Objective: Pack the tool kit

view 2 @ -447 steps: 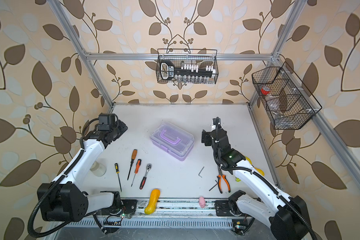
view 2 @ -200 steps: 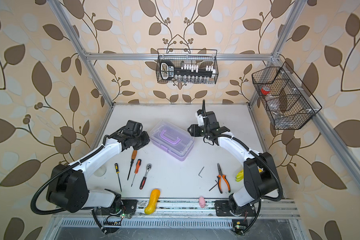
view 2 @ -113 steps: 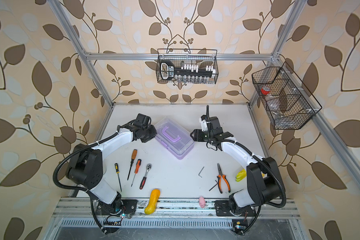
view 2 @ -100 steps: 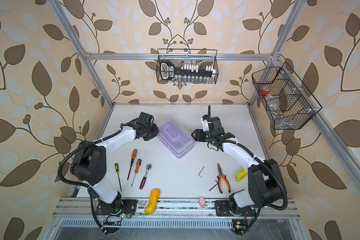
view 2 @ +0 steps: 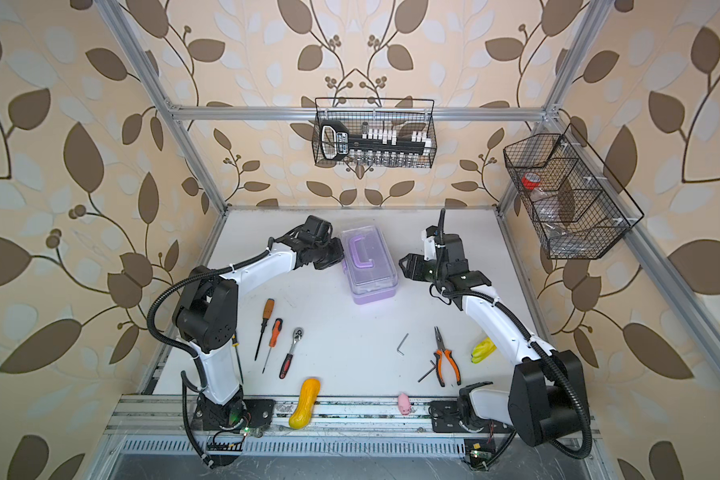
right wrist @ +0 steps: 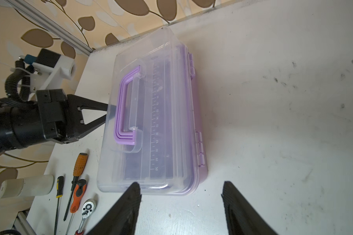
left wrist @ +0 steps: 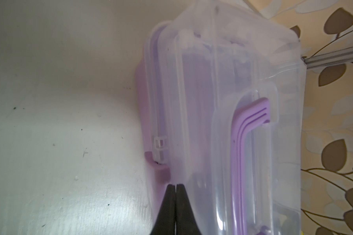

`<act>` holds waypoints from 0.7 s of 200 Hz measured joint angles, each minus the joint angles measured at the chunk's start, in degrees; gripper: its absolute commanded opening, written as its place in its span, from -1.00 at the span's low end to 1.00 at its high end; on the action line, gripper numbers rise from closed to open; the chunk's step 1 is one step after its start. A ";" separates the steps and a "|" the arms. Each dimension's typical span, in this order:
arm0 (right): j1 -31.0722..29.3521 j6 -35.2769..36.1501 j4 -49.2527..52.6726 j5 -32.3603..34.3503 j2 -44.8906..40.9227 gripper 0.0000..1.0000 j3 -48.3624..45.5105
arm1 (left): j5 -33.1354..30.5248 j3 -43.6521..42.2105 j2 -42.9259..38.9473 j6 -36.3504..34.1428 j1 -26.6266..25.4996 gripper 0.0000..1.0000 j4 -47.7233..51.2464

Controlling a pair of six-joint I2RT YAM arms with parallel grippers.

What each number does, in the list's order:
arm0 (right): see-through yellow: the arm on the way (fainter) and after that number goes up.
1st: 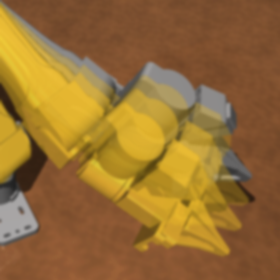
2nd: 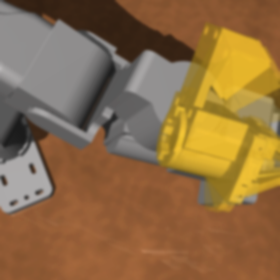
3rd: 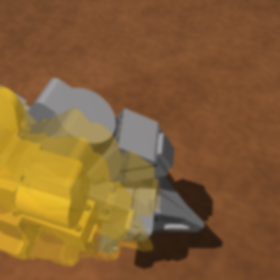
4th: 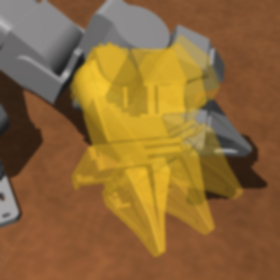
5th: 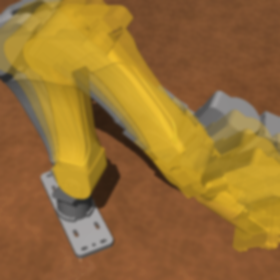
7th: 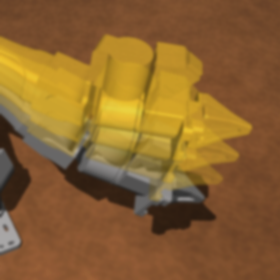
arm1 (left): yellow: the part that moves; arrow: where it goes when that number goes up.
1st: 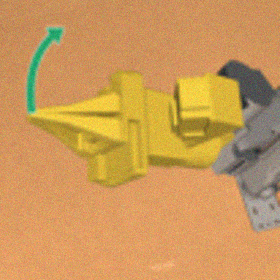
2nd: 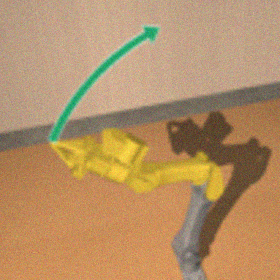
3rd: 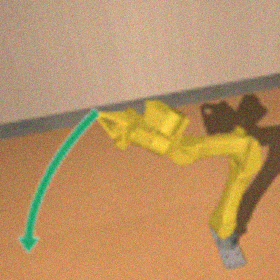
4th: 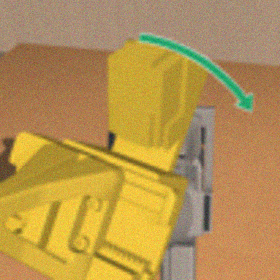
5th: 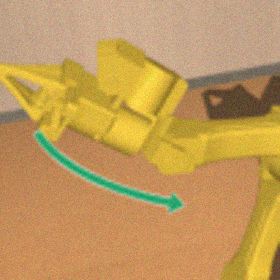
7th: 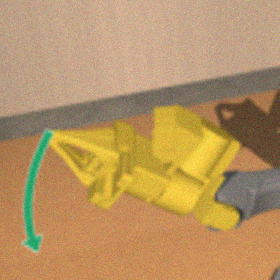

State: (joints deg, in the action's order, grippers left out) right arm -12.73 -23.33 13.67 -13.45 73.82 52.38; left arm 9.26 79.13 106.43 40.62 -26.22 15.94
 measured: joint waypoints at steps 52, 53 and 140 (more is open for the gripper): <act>-1.38 0.83 1.79 4.07 0.57 0.32 1.62 | 5.66 -12.37 -12.76 -3.34 2.36 0.35 -6.05; -1.51 0.87 1.84 4.26 0.66 0.32 1.75 | 5.97 -12.72 -13.11 -3.61 2.62 0.39 -6.38; -11.82 6.75 6.43 15.45 12.33 0.38 16.00 | 30.03 -24.11 -9.86 13.27 18.60 0.98 -38.29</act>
State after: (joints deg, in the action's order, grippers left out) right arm -24.56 -16.58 20.10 2.00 86.15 68.38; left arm 39.29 55.02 96.57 53.89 -7.62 -22.35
